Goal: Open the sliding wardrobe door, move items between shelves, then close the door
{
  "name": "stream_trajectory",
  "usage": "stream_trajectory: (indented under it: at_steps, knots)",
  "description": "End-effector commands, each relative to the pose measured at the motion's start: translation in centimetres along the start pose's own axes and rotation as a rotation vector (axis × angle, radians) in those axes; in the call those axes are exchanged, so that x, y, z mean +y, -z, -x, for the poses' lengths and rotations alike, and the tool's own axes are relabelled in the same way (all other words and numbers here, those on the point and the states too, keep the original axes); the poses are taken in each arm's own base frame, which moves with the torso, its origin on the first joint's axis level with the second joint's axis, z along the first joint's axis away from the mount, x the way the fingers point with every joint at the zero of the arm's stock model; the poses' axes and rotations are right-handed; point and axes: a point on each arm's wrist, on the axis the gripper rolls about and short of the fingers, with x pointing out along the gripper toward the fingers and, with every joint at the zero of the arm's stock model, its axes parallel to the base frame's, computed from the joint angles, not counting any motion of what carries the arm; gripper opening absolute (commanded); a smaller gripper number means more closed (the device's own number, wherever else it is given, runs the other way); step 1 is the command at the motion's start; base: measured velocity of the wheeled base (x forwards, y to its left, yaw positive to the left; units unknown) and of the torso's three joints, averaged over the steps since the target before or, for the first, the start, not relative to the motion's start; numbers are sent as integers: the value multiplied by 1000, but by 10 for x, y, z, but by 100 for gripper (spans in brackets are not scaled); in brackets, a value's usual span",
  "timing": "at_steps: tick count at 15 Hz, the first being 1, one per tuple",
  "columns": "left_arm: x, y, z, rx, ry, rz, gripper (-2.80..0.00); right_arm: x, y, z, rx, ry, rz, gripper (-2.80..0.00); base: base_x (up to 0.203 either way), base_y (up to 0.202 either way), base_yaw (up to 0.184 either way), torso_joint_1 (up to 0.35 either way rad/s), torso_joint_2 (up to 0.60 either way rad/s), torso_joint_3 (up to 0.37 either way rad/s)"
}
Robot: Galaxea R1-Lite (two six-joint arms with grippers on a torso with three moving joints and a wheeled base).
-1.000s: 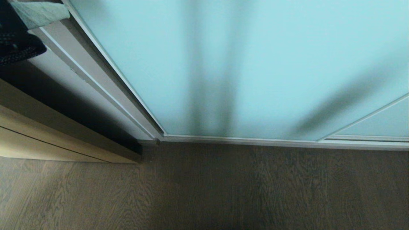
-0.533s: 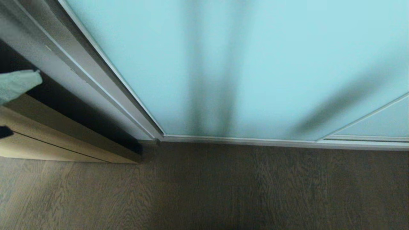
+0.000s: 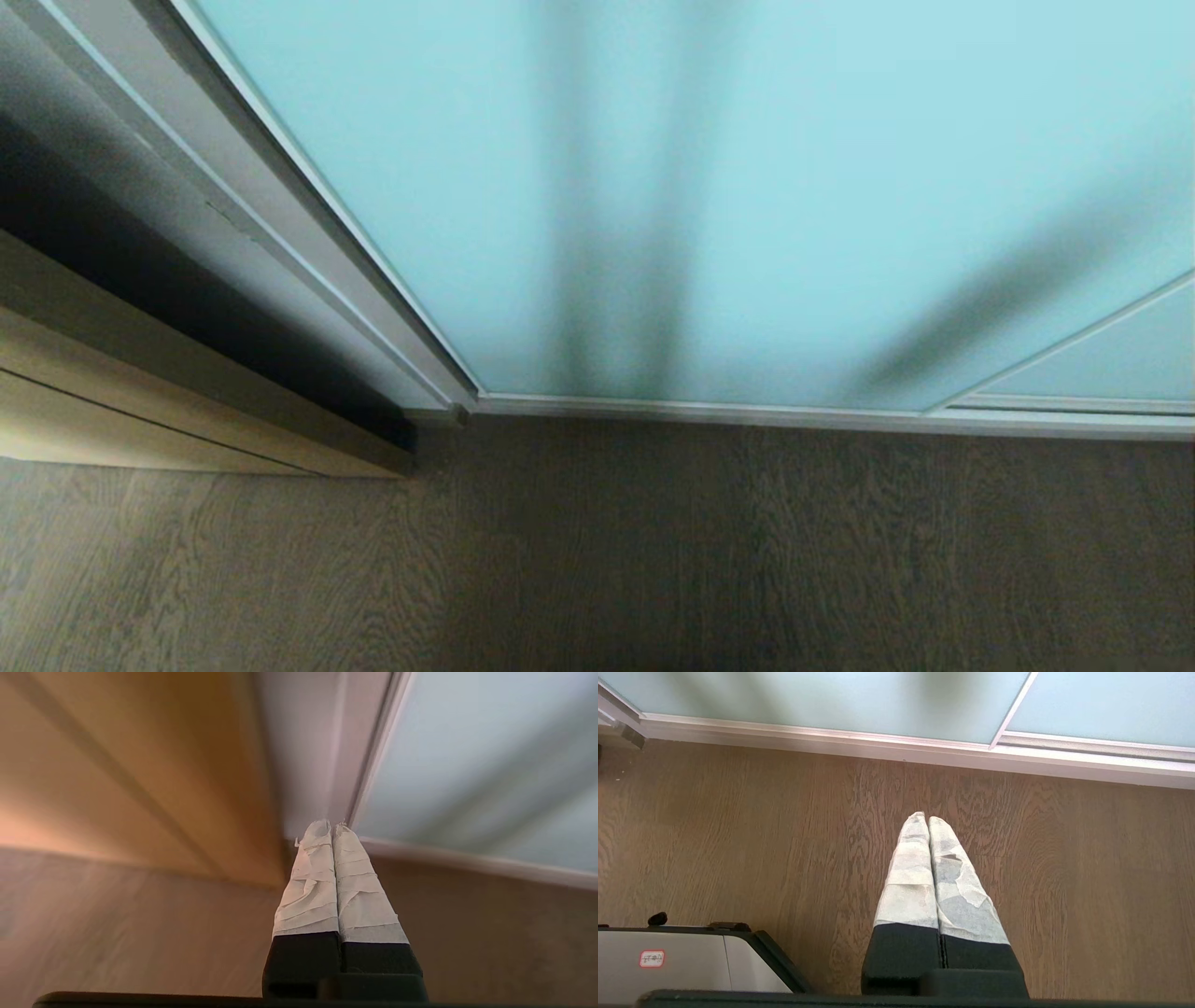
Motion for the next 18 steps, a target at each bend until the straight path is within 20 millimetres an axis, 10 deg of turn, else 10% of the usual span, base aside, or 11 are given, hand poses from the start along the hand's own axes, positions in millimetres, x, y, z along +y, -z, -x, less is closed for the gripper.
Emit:
stream_trajectory:
  at_steps: [1,9,18]
  knots:
    - [6,27,35,-76,-23,-4,-280,0,0,0,2,0,0,-280,0,0,0,0,0,0]
    - [12,131,69,39,31,-65,-280,0,0,0,1,0,0,-280,0,0,0,0,0,0]
    - [12,142,70,135,80,-52,-280,0,0,0,0,0,-1,-280,0,0,0,0,0,0]
